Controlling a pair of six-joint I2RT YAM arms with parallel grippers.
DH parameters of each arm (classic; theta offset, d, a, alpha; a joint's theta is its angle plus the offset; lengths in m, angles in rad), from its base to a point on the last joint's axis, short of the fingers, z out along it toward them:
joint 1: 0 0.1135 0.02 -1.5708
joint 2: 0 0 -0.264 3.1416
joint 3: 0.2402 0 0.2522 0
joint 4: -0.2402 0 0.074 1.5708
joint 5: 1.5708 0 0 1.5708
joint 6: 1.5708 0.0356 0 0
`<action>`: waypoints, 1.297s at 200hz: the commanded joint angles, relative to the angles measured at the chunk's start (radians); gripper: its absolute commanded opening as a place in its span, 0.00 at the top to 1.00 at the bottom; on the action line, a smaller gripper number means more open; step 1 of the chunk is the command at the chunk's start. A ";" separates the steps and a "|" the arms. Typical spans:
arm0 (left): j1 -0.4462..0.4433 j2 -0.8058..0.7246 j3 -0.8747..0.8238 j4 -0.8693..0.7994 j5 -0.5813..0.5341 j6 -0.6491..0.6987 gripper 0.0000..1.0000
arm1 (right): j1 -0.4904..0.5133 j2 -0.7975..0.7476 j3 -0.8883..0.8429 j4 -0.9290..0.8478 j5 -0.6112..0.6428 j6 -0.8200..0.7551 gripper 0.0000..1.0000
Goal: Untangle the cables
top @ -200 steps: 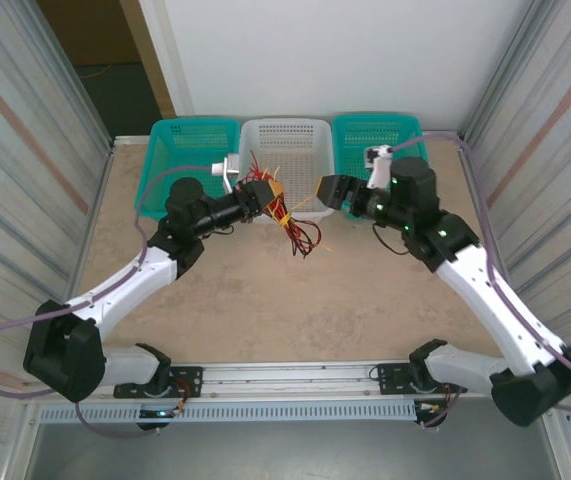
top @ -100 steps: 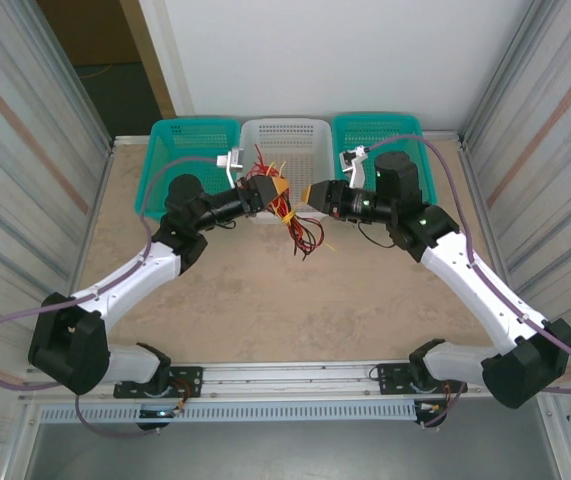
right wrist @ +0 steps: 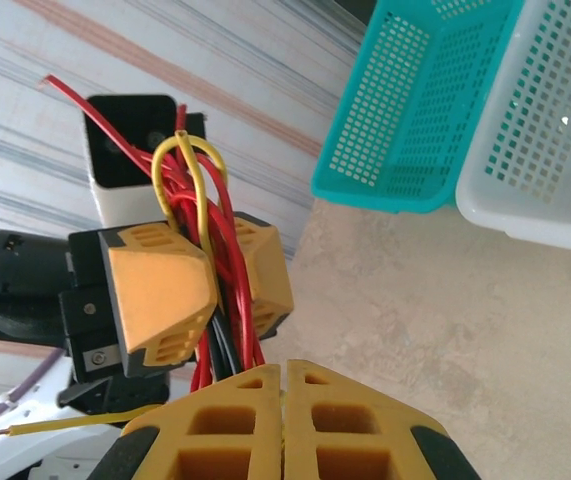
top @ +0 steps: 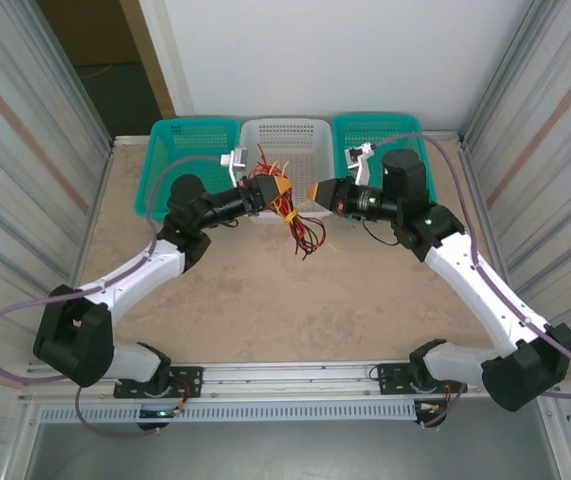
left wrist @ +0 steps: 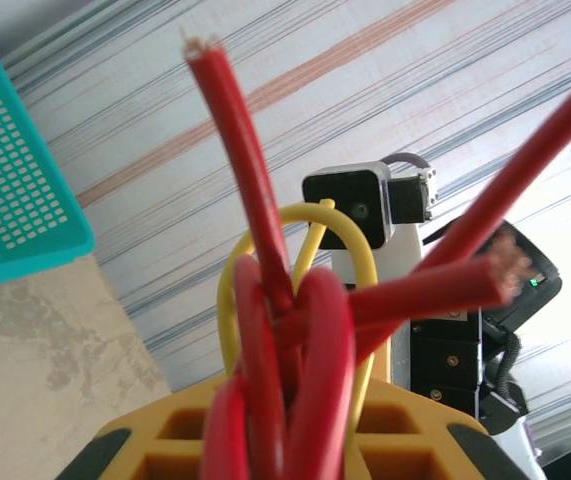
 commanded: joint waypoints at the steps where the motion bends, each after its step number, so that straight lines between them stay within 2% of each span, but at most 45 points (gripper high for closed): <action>1: -0.007 0.018 0.030 0.243 0.030 -0.144 1.00 | -0.035 0.032 -0.025 0.163 -0.024 0.070 1.00; 32: -0.010 0.075 0.089 0.492 -0.105 -0.321 1.00 | -0.051 0.097 -0.093 0.376 -0.059 0.192 1.00; 64: -0.021 0.127 0.207 0.583 -0.228 -0.359 1.00 | -0.049 0.131 -0.213 0.629 -0.066 0.358 1.00; 82: -0.022 0.152 0.264 0.592 -0.287 -0.322 1.00 | -0.043 0.125 -0.279 0.720 -0.059 0.425 1.00; 93: -0.017 0.146 0.274 0.540 -0.328 -0.257 1.00 | -0.031 0.100 -0.327 0.751 -0.036 0.446 1.00; 103: -0.013 0.116 0.260 0.410 -0.392 -0.175 1.00 | -0.014 0.071 -0.370 0.762 -0.008 0.458 1.00; 115: -0.022 0.056 0.216 0.240 -0.516 -0.024 1.00 | 0.012 0.029 -0.418 0.771 0.030 0.470 1.00; 134: -0.077 -0.040 0.189 -0.072 -0.795 0.229 1.00 | 0.052 -0.062 -0.469 0.733 0.102 0.463 1.00; 141: -0.096 -0.055 0.184 -0.124 -0.871 0.297 1.00 | 0.065 -0.101 -0.469 0.685 0.128 0.443 1.00; 149: -0.103 -0.055 0.173 -0.136 -0.905 0.336 1.00 | 0.085 -0.144 -0.459 0.625 0.156 0.412 1.00; 177: -0.106 -0.042 0.122 -0.167 -0.937 0.335 1.00 | 0.125 -0.246 -0.367 0.413 0.200 0.292 1.00; 210: -0.111 -0.053 0.055 -0.197 -0.948 0.349 1.00 | 0.129 -0.243 -0.194 0.251 0.202 0.182 1.00; 231: -0.112 -0.064 0.034 -0.226 -0.899 0.365 1.00 | 0.126 -0.183 -0.066 0.171 0.204 0.109 1.00; 259: -0.106 -0.085 -0.012 -0.223 -0.747 0.347 1.00 | 0.079 -0.073 0.148 0.007 0.230 -0.016 1.00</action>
